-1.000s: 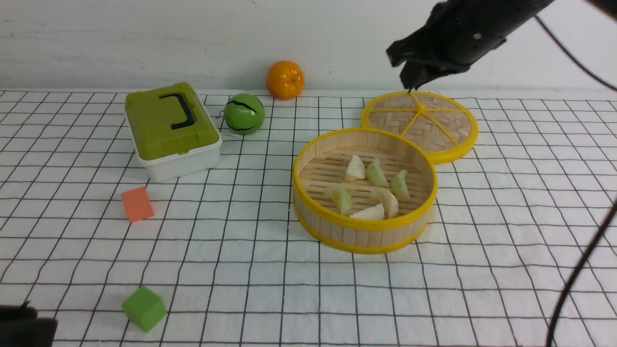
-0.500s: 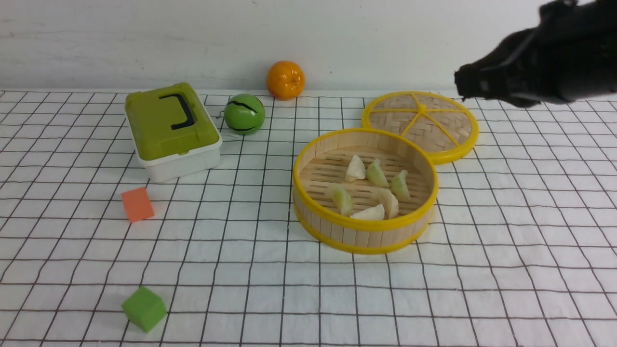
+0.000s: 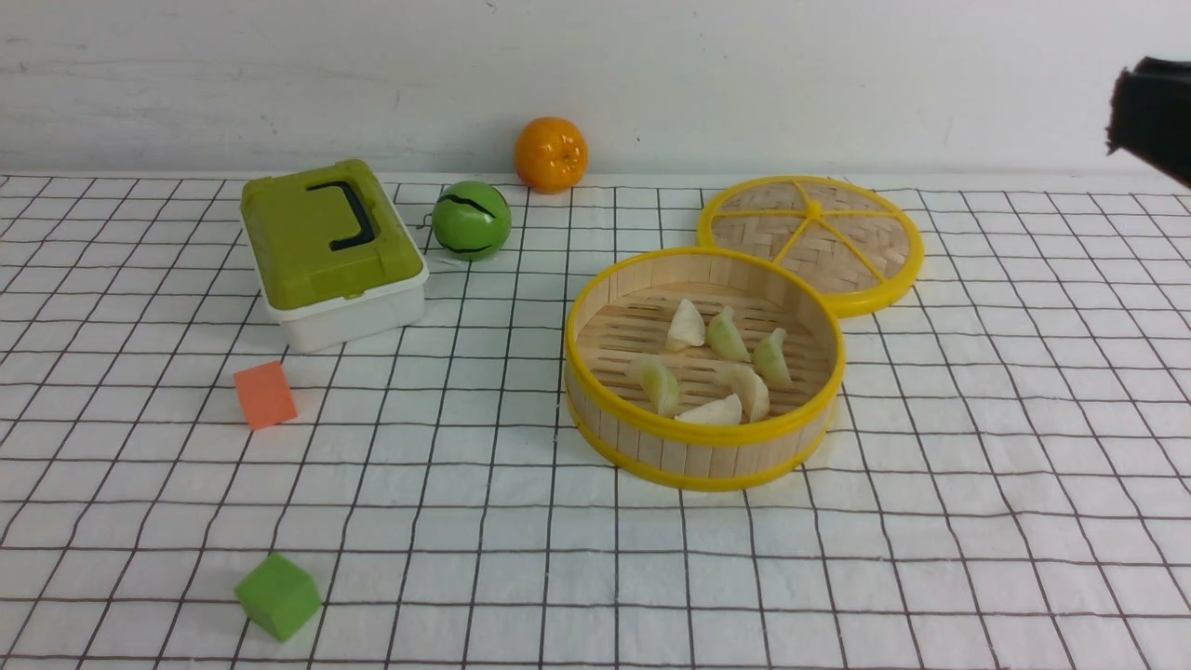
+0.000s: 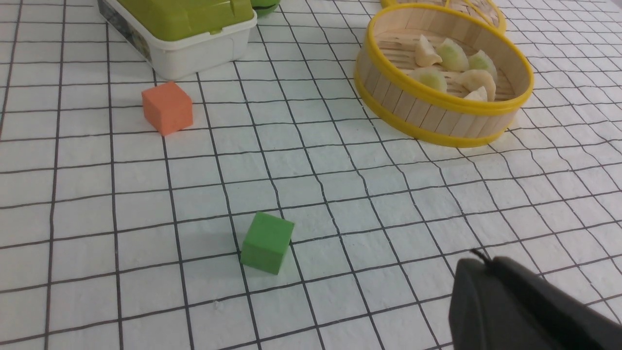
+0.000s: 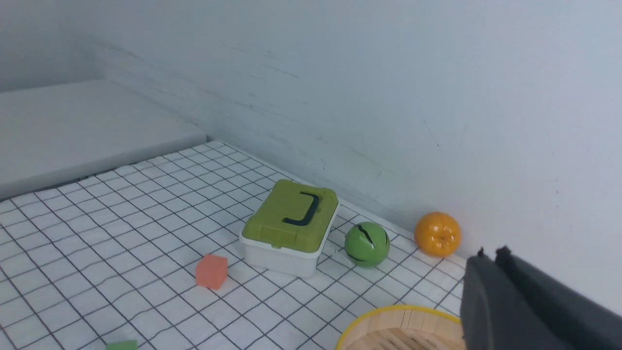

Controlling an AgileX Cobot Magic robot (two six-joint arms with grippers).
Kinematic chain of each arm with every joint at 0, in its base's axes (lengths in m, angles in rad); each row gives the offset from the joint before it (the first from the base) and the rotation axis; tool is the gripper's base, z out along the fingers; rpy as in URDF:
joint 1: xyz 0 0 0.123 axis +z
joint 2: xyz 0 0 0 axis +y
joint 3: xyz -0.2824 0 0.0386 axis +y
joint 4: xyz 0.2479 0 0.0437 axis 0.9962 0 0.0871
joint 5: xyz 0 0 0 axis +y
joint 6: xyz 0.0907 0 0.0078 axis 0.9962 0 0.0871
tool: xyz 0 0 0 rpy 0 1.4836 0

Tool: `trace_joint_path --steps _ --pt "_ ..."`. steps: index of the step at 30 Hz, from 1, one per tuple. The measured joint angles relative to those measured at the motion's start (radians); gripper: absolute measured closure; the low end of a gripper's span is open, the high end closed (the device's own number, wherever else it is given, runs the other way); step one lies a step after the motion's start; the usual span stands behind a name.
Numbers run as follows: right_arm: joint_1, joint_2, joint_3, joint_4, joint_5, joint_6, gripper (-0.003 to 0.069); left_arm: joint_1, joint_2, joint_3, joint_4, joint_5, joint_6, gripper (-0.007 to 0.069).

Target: Put the dumplings into the steamer on the table with the white tablecloth.

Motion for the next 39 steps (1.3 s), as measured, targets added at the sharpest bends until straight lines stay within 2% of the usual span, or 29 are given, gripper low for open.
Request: trace_joint_path --steps 12,19,21,22,23,25,26,27,29,31,34,36,39 --pt "0.0 -0.031 0.002 0.005 0.051 -0.005 0.0657 0.0 0.0 0.0 0.0 0.0 0.0 0.0637" --pt "0.0 -0.037 0.029 0.02 -0.044 -0.006 0.0662 0.0 0.0 0.0 0.0 0.0 0.0 0.0637" --pt "0.0 -0.053 0.067 -0.008 -0.09 0.013 0.0664 0.0 0.0 0.0 0.0 0.0 0.0 0.0637" --pt "0.0 -0.078 0.123 -0.072 -0.152 0.057 0.0664 0.0 0.0 0.0 0.0 0.001 0.0 0.0637" --pt "-0.001 -0.145 0.249 -0.244 -0.271 0.183 0.0664 0.0 0.0 0.0 0.0 0.001 0.0 0.0637" --pt "-0.005 -0.18 0.311 -0.339 -0.317 0.262 0.0664 0.0 0.0 0.0 0.0 0.001 -0.001 0.0637" --pt "-0.032 -0.255 0.425 -0.504 -0.377 0.444 0.0664 0.0 0.0 0.0 0.0 0.001 -0.001 0.0637" --pt "-0.037 -0.264 0.438 -0.521 -0.381 0.444 0.0664 0.0 0.0 0.0 0.0 0.001 -0.001 0.0637" --pt "-0.139 -0.385 0.59 -0.701 -0.391 0.701 0.0664 0.0 0.0 0.0 0.0 0.001 -0.001 0.0637" --pt "-0.223 -0.485 0.697 -0.797 -0.341 0.868 0.0664 0.0 0.0 0.0 0.0 0.001 -0.001 0.0637" --pt "-0.307 -0.587 0.785 -0.896 -0.257 0.997 0.0664 0.0 0.0 0.0 0.0 0.001 -0.001 0.0637" --pt "-0.363 -0.674 0.845 -0.943 -0.176 1.061 0.0668 0.0 0.0 0.0 0.0 0.001 -0.001 0.0637" --pt "-0.386 -0.734 0.88 -0.962 -0.113 1.08 0.0675 0.0 0.0 0.0 0.0 0.001 -0.001 0.0637"
